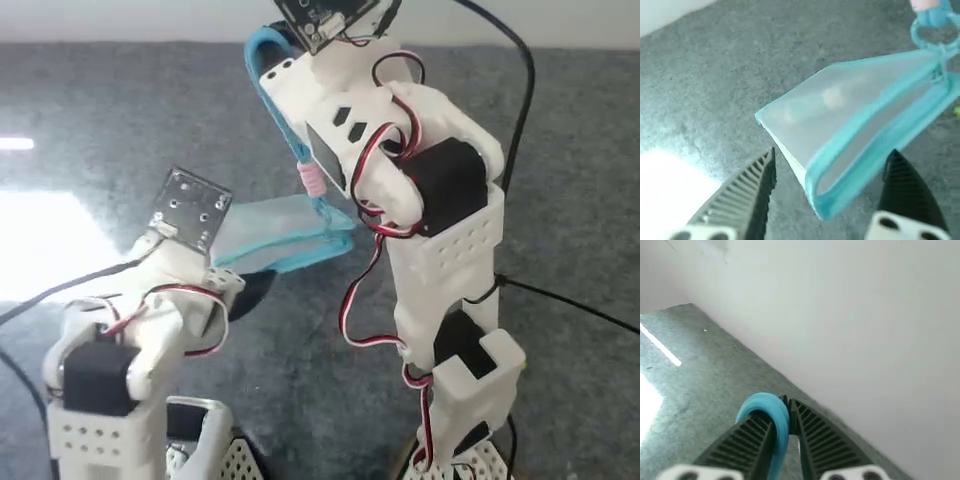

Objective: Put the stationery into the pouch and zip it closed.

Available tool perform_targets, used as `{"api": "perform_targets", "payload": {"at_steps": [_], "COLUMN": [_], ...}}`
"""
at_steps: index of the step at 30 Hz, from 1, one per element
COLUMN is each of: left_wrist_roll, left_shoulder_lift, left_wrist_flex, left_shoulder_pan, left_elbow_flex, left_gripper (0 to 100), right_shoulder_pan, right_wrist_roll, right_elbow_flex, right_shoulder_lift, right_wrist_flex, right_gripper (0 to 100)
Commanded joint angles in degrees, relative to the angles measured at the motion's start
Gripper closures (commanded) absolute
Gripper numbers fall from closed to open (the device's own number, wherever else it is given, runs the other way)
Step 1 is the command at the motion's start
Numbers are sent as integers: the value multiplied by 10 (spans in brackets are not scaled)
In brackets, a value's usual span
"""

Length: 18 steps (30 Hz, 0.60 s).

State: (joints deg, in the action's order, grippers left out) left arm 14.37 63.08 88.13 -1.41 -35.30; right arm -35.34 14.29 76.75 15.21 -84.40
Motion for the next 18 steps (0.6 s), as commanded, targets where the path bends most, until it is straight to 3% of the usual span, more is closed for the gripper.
{"api": "perform_targets", "payload": {"at_steps": [1,8,18], "left_wrist_roll": [24,42,40], "left_shoulder_lift": [-4,1,1], "left_wrist_flex": [-24,-55,-14], "left_shoulder_pan": [-33,-89,-92], "left_elbow_flex": [-18,-44,49], "left_gripper": [680,680,679], "right_shoulder_pan": [7,19,21], "right_wrist_roll": [5,6,7], "right_elbow_flex": [25,22,22], "right_shoulder_lift": [-10,-10,-8], "right_wrist_flex": [3,1,-15], "right_gripper": [993,993,993]}}
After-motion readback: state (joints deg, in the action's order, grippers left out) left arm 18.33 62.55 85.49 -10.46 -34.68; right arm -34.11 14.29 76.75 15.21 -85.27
